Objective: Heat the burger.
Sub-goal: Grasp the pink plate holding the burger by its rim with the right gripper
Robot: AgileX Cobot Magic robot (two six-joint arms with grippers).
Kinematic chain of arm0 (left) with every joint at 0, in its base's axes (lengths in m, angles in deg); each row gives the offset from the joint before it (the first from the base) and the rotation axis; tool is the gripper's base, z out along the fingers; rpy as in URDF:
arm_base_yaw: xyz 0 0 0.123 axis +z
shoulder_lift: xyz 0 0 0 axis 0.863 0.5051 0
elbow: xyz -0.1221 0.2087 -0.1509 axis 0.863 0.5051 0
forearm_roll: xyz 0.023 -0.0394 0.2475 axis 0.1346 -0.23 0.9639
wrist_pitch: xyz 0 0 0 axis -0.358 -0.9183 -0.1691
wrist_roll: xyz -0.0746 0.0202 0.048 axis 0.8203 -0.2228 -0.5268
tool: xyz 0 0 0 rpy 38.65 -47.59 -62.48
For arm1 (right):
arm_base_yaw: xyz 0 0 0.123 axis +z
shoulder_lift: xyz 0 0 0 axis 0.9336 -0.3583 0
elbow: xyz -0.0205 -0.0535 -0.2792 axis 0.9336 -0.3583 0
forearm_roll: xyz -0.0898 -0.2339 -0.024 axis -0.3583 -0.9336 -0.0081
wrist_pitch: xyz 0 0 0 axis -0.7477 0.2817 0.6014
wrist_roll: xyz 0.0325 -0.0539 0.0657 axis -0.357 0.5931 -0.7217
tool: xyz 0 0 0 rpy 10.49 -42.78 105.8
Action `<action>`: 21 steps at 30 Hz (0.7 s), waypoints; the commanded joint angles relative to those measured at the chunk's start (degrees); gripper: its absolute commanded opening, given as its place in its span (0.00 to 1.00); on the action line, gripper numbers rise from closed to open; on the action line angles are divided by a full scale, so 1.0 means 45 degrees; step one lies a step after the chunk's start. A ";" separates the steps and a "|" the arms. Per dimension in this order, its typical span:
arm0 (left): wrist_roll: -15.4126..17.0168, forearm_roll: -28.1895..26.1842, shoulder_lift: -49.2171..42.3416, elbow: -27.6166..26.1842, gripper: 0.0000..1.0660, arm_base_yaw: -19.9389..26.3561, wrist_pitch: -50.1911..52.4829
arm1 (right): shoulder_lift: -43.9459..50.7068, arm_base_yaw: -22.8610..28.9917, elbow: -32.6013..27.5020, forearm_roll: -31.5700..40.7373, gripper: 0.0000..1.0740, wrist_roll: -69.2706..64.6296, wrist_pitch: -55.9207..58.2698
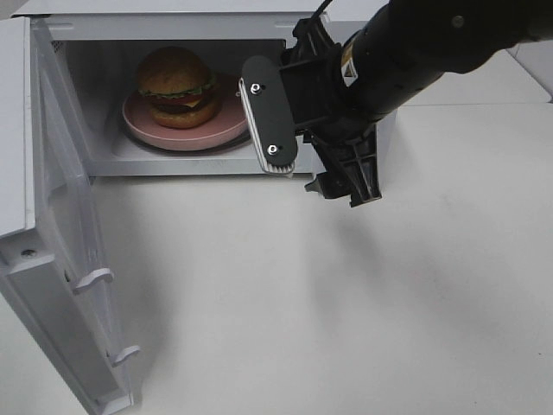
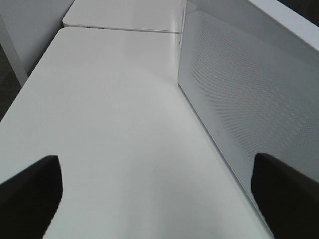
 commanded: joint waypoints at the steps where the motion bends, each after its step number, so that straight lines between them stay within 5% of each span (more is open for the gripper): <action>1: 0.0051 -0.0013 -0.0255 0.0051 0.92 0.0025 0.0051 | -0.0484 0.0038 0.0522 -0.0089 0.83 -0.0306 -0.0242; 21: 0.0051 -0.0013 -0.0255 0.0051 0.92 0.0025 0.0051 | -0.4138 0.0038 0.3845 -0.0318 0.81 -0.0420 -0.0700</action>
